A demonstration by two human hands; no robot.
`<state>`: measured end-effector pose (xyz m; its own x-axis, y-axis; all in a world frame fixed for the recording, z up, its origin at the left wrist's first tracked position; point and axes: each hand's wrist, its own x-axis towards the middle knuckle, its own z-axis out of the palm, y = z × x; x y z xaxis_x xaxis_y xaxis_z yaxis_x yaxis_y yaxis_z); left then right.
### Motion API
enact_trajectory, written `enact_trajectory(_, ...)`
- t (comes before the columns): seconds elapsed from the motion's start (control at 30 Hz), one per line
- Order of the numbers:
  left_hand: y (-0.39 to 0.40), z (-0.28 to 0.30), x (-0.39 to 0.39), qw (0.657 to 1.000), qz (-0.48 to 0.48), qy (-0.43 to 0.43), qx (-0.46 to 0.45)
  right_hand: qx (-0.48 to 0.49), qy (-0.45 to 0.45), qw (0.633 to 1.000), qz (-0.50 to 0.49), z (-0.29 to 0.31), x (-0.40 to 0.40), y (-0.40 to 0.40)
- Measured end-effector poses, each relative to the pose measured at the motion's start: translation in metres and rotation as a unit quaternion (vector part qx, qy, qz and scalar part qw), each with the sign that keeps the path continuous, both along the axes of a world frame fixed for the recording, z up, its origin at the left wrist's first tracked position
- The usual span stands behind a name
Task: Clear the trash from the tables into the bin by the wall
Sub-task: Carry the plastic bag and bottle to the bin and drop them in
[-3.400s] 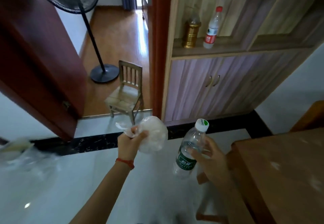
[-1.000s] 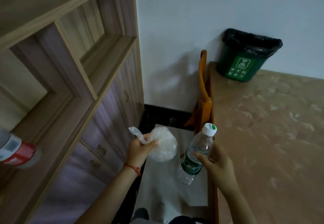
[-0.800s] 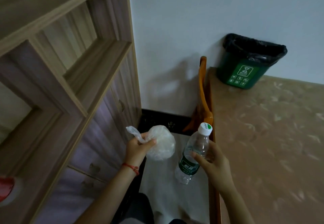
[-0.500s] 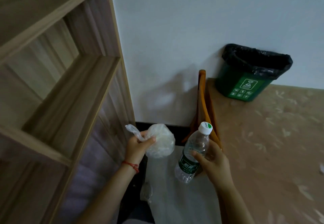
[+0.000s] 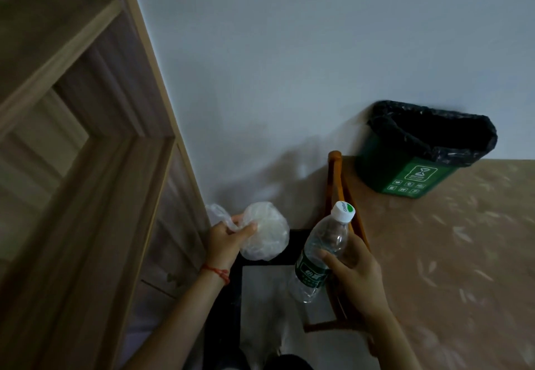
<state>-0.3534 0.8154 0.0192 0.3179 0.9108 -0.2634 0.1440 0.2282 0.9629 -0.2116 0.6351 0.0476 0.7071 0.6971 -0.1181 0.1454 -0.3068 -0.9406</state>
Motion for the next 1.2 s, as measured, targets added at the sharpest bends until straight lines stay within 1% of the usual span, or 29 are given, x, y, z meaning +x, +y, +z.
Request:
enact_trajectory(0.13,0.031,-0.001,0.023,1.000,0.009,-0.007,0.000,0.005,-0.010,1.000,0.001,0.002,0.026,0.031)
enact_trajectory(0.27,0.058,0.002,0.052,1.000,0.011,-0.004,0.002,0.021,0.001,1.000,0.001,0.001,0.056,0.060)
enact_trajectory(0.47,0.093,0.010,0.088,1.000,0.008,-0.021,0.005,0.047,-0.001,0.999,0.026,0.012,0.092,0.097)
enact_trajectory(0.67,0.120,0.017,0.119,0.999,-0.016,-0.032,0.014,0.075,0.017,0.997,-0.021,0.019,0.117,0.115)
enact_trajectory(0.77,0.134,0.021,0.139,0.998,-0.053,-0.043,0.009,0.087,0.016,0.995,-0.055,0.026,0.125,0.118)
enact_trajectory(0.9,0.147,0.029,0.171,0.991,-0.125,-0.055,0.006,0.104,0.013,0.988,-0.113,0.037,0.134,0.113)
enact_trajectory(1.1,0.149,0.045,0.226,0.970,-0.229,-0.087,0.009,0.143,0.011,0.970,-0.198,0.059,0.140,0.098)
enact_trajectory(1.2,0.141,0.052,0.250,0.957,-0.274,-0.098,0.014,0.147,0.005,0.960,-0.239,0.065,0.141,0.087)
